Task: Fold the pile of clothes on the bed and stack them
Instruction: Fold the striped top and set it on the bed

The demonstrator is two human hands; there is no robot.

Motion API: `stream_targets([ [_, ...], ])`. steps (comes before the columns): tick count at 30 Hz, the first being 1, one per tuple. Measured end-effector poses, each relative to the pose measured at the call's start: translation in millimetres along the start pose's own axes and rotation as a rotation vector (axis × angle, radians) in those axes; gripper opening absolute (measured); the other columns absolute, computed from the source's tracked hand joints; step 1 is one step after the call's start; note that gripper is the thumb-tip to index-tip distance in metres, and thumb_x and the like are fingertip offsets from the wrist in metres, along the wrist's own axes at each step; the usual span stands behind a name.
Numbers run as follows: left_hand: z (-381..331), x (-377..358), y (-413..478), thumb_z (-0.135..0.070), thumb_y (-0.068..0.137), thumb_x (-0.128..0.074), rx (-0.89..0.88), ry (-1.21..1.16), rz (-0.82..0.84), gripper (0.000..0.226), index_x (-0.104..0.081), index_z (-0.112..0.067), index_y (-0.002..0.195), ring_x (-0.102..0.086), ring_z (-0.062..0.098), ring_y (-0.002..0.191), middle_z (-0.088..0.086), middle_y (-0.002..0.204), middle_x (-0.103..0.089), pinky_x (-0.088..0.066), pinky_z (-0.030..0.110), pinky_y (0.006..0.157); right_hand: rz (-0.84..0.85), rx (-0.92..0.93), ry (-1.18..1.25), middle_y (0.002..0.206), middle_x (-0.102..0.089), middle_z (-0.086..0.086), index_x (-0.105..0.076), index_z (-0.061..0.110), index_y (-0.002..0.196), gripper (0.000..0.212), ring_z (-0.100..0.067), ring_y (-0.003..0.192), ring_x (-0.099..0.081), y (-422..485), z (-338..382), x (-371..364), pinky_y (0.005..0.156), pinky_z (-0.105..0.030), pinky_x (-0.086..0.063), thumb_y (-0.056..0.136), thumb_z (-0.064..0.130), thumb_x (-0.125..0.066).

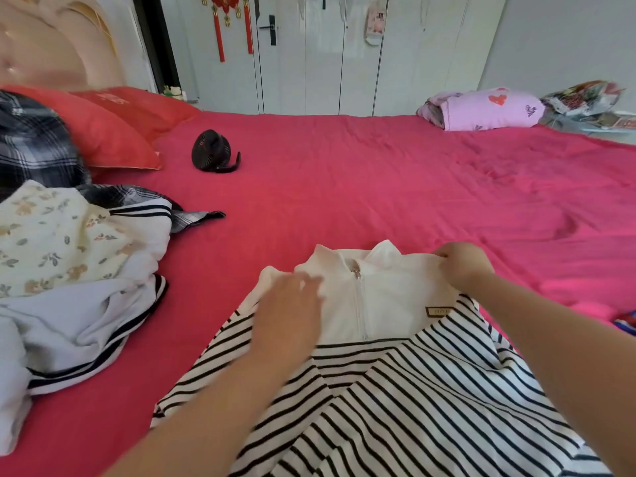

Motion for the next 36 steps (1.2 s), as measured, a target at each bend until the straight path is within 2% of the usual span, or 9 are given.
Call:
stream_targets([
  [5,59.9,-21.9,56.3,-0.018,0.093,-0.04,0.187,0.286,0.289,0.04,-0.043,-0.02,0.132,-0.047,0.024,0.119,0.002,0.128,-0.053,-0.033,0.037,0.096,0.108,0.014,-0.107,0.105,-0.065,-0.014,-0.066,0.009,0.104,0.028,-0.031,0.1,-0.058,10.0,-8.6,-16.3,0.075,-0.03,-0.043,0.088,0.005,-0.044],
  [7,74.5,-33.5,60.6,-0.016,0.092,-0.04,0.267,0.311,0.38,0.032,-0.053,-0.019,0.121,-0.053,0.023,0.112,0.002,0.121,-0.059,-0.035,0.034,0.088,0.134,0.013,-0.102,0.089,-0.062,-0.009,-0.065,0.01,0.09,0.021,-0.028,0.09,-0.056,13.9,-4.9,-22.8,0.066,-0.028,-0.041,0.091,0.014,-0.045],
  [9,90.0,-29.3,64.4,-0.017,0.093,-0.042,0.397,0.249,0.339,0.026,-0.059,-0.017,0.112,-0.056,0.025,0.109,0.004,0.118,-0.06,-0.037,0.033,0.08,0.092,-0.004,-0.083,0.083,-0.058,-0.007,-0.064,0.012,0.085,0.018,-0.027,0.084,-0.055,18.4,-3.2,-19.9,0.065,-0.028,-0.042,0.09,0.016,-0.047],
  [13,121.2,-16.9,62.8,-0.015,0.089,-0.044,0.616,0.128,0.189,0.03,-0.063,-0.013,0.113,-0.057,0.031,0.108,0.01,0.118,-0.06,-0.045,0.038,0.086,-0.011,-0.084,-0.085,0.095,-0.059,-0.009,-0.062,0.011,0.098,0.02,-0.028,0.088,-0.054,18.5,-7.7,-15.1,0.077,-0.035,-0.043,0.09,0.013,-0.045],
  [19,107.6,-38.7,69.4,-0.032,0.096,-0.039,0.492,0.116,0.25,0.032,-0.058,-0.021,0.12,-0.052,0.027,0.116,0.005,0.124,-0.059,-0.036,0.037,0.092,0.076,-0.059,-0.152,0.106,-0.061,-0.009,-0.061,0.014,0.107,0.025,-0.029,0.105,-0.055,21.3,3.6,-27.7,0.091,-0.037,-0.041,0.092,0.019,-0.042],
  [23,97.4,-54.1,76.5,-0.043,0.093,-0.041,0.374,0.151,0.373,0.039,-0.053,-0.024,0.125,-0.048,0.024,0.119,0.001,0.128,-0.055,-0.031,0.036,0.092,0.144,0.021,-0.175,0.104,-0.062,-0.009,-0.063,0.014,0.102,0.022,-0.028,0.1,-0.057,25.7,17.7,-35.2,0.078,-0.032,-0.043,0.088,0.02,-0.048],
  [30,105.2,-2.6,78.1,-0.032,0.088,-0.058,0.487,-0.229,0.028,0.018,-0.07,-0.023,0.098,-0.058,0.027,0.1,0.003,0.103,-0.067,-0.043,0.037,0.09,-0.117,0.048,0.128,0.087,-0.064,-0.009,-0.06,0.016,0.077,0.009,-0.027,0.08,-0.052,9.6,14.9,19.0,0.064,-0.028,-0.035,0.082,0.012,-0.054],
  [33,94.7,31.5,68.0,-0.029,0.087,-0.061,0.437,-0.369,-0.058,0.024,-0.071,-0.019,0.106,-0.06,0.023,0.1,0.003,0.104,-0.069,-0.04,0.029,0.082,-0.193,0.096,0.193,0.08,-0.064,-0.013,-0.064,0.007,0.08,0.008,-0.032,0.078,-0.054,-15.0,15.8,51.6,0.059,-0.033,-0.036,0.08,0.008,-0.056],
  [36,77.1,71.7,44.7,-0.022,0.085,-0.065,0.377,-0.574,-0.147,0.024,-0.071,-0.014,0.108,-0.061,0.017,0.096,0.002,0.102,-0.07,-0.039,0.024,0.081,-0.25,0.138,0.271,0.067,-0.057,-0.002,-0.061,0.017,0.075,0.011,-0.025,0.071,-0.051,-58.0,16.0,84.6,0.053,-0.03,-0.03,0.082,0.009,-0.058],
])
Point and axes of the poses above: each hand's wrist, its own y-axis towards the middle knuckle, its own x-axis out of the back of the hand, z = x × y, the point moved 7 cm from there along y, towards the middle knuckle
